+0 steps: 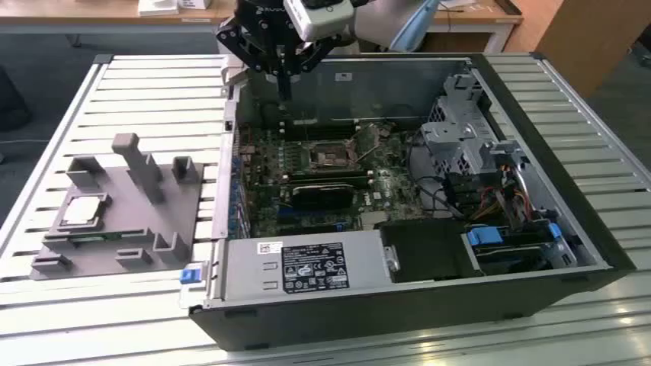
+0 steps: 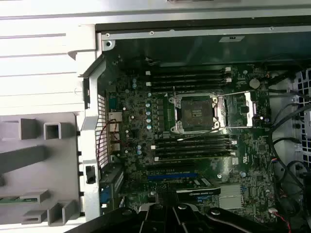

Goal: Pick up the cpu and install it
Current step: 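Reach for the cpu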

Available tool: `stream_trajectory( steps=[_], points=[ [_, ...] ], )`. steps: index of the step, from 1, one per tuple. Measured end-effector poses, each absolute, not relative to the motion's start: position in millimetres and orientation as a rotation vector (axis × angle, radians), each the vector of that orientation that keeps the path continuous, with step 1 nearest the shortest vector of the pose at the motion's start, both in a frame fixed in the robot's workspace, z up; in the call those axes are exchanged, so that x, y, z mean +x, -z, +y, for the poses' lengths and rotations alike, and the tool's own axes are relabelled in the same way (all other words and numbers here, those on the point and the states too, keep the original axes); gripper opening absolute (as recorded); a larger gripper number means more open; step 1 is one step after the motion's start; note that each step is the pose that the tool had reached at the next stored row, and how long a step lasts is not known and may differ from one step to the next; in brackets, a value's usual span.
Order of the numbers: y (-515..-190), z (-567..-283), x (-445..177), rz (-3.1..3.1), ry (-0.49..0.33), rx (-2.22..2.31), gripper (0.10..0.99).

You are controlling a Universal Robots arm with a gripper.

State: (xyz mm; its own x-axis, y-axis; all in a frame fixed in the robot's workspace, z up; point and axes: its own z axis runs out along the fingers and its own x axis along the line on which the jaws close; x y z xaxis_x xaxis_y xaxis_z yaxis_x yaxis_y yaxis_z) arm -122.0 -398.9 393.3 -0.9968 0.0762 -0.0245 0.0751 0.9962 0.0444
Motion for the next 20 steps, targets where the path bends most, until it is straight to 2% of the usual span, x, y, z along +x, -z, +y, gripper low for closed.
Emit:
stream_trajectory(
  steps=[20],
  points=[
    [-393.1, -398.9, -129.6, 3.112, -0.068, 0.118, 0.106]
  ],
)
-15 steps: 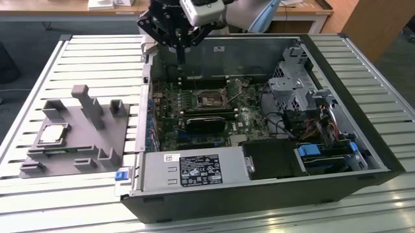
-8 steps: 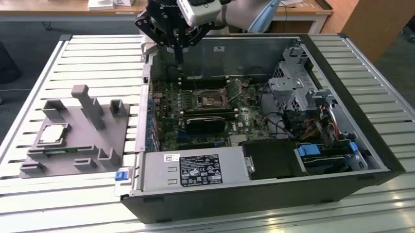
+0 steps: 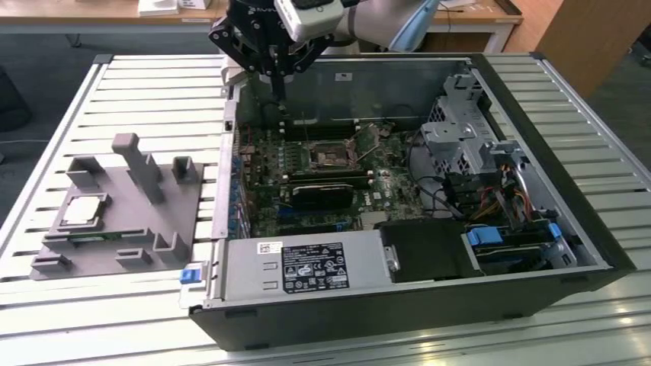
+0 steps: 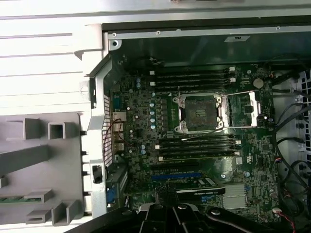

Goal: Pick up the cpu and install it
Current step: 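Reach for the cpu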

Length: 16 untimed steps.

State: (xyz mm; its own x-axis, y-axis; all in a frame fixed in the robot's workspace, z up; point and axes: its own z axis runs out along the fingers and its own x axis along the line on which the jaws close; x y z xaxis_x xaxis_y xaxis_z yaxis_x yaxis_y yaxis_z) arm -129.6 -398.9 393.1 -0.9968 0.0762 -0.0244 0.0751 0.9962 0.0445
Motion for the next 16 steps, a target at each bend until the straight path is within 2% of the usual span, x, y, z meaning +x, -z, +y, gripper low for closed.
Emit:
stream_trajectory(
  steps=[16],
  points=[
    [-392.9, -398.9, -134.9, 3.112, -0.068, 0.118, 0.106]
  ],
)
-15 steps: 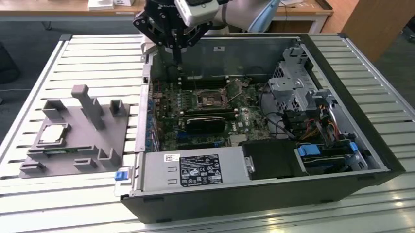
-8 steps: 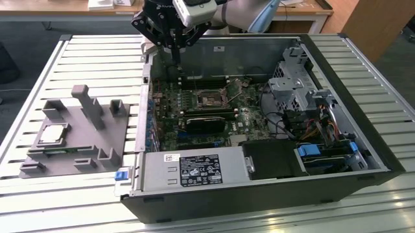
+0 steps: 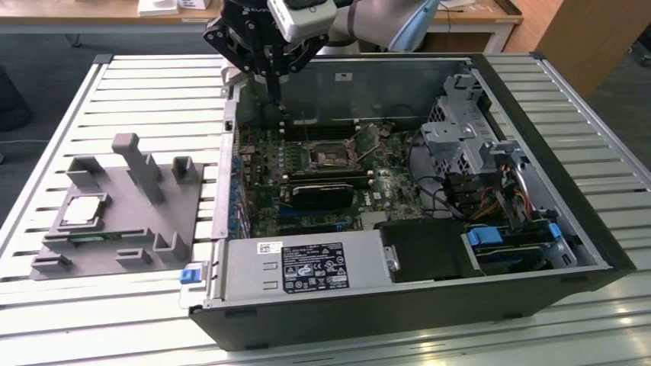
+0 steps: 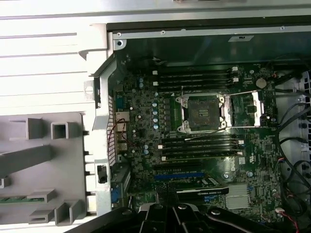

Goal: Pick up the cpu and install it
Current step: 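Reach for the cpu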

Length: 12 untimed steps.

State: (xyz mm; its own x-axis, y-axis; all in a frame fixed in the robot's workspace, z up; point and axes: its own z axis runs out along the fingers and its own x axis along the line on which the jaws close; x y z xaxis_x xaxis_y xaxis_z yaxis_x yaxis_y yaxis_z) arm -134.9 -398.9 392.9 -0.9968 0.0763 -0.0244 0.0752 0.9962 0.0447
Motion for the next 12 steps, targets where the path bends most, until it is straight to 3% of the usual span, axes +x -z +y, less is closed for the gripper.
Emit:
stream_trajectory(
  steps=[12],
  points=[
    [-392.9, -398.9, -138.3, 3.113, -0.068, 0.118, 0.106]
  ],
)
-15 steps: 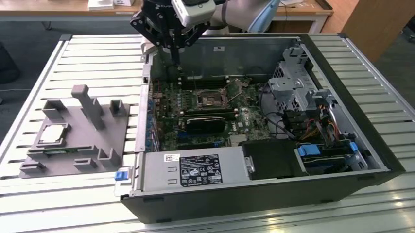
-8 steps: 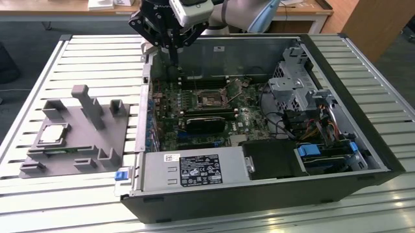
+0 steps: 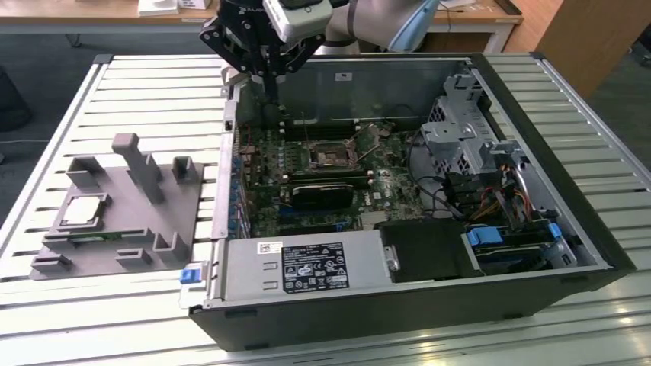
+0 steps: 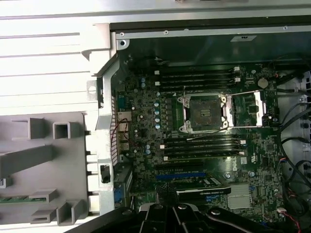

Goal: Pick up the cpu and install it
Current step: 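Reach for the cpu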

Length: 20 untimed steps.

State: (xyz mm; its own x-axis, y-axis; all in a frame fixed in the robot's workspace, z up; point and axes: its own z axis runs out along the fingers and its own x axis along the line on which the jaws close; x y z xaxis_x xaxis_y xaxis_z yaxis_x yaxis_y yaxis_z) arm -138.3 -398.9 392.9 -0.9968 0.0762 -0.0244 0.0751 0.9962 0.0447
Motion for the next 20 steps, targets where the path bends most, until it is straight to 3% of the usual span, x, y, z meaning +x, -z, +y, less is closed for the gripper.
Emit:
stream_trajectory(
  steps=[20],
  points=[
    [-393, -399, -157, 3.112, -0.068, 0.118, 0.106]
  ],
)
